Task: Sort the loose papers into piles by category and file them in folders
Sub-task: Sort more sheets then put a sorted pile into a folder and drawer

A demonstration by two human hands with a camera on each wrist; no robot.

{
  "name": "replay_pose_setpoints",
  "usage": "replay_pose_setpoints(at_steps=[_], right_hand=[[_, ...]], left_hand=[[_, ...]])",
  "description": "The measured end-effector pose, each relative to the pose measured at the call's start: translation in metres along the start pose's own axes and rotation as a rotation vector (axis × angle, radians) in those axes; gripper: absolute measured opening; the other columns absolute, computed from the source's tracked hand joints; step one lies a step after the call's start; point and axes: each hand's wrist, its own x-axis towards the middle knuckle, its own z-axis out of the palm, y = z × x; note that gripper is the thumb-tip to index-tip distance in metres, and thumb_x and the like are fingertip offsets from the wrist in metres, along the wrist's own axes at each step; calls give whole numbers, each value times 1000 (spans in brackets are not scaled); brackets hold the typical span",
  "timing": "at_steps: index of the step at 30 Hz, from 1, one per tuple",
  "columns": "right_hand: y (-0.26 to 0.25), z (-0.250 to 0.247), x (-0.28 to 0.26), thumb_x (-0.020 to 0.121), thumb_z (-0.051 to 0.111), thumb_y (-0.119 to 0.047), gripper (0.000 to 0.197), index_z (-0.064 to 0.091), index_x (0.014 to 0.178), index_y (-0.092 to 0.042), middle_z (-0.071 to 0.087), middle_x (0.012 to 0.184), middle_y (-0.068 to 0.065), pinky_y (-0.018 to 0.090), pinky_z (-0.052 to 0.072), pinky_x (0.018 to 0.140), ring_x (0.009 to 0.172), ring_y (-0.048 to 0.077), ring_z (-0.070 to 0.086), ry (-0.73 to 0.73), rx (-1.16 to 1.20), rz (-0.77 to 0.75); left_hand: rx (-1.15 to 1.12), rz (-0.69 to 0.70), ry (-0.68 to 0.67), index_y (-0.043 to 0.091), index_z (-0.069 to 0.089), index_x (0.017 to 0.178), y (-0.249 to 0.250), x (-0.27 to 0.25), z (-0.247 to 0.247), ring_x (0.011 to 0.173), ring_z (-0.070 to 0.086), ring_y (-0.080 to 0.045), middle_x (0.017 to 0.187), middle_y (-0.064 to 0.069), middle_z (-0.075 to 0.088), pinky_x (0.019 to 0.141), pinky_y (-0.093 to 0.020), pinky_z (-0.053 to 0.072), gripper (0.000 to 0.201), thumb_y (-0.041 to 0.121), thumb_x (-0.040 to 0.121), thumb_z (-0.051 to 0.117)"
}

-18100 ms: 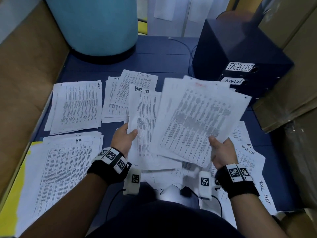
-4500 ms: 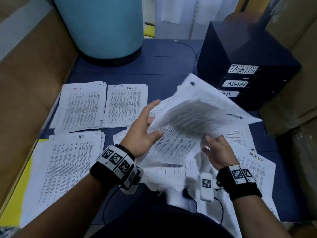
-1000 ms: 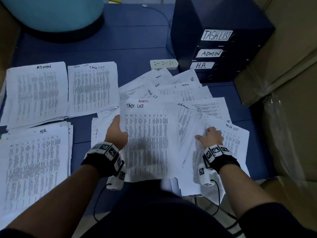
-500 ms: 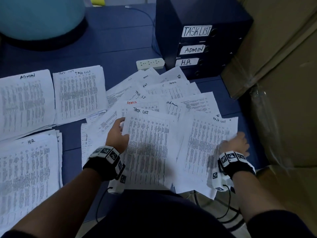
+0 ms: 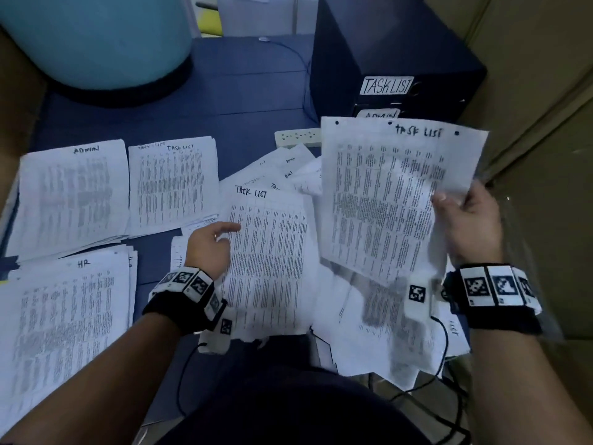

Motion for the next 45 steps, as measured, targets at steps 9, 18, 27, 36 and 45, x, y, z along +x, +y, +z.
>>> replay_pose_setpoints(at_steps=[9, 18, 27, 36, 45], right_hand=[[23, 88, -37, 94, 56, -7, 28, 66, 104, -31, 72, 110, -4, 42, 50, 95, 105, 15, 67, -360, 111, 159], [31, 133, -64, 86, 72, -28, 46, 50, 125, -15, 64, 114, -1, 31, 53, 82, 105, 18, 63, -393, 192, 340], [53, 156, -77, 68, 84, -30, 67, 57, 125, -8, 70, 118, 7, 31, 54, 90, 113, 22, 65, -690, 409, 467], [36, 189, -86, 90, 56, 7, 29, 65, 109, -14, 74, 104, 2, 25, 54, 78, 96, 14, 70, -661, 290, 362], [14, 235, -112, 94, 62, -16, 27, 58, 121, -18, 70, 85, -9, 14, 47, 52, 68, 9, 68, -864, 14, 418]], left_hand=[[-192, 99, -4, 12, 69, 107, 28, -15, -24, 79, 59, 4, 94, 9, 67, 68, -8, 43, 27, 32, 93, 58], [-231, 192, 16, 24, 64, 88, 37, -35, -41, 87, 63, -9, 92, 8, 68, 86, -26, 48, 22, 2, 88, 63], [-336, 85, 37, 21, 61, 116, 9, -40, -74, 95, 64, -25, 109, 3, 70, 93, -57, 49, 38, 16, 78, 68], [-442, 30, 58, 31, 39, 132, -27, -33, -99, 94, 68, -14, 106, 0, 69, 83, -29, 56, 71, -5, 79, 69], [-256, -126, 179, 15, 52, 112, -72, -5, -126, 86, 64, -18, 99, -2, 64, 73, -27, 54, 31, -1, 87, 60]])
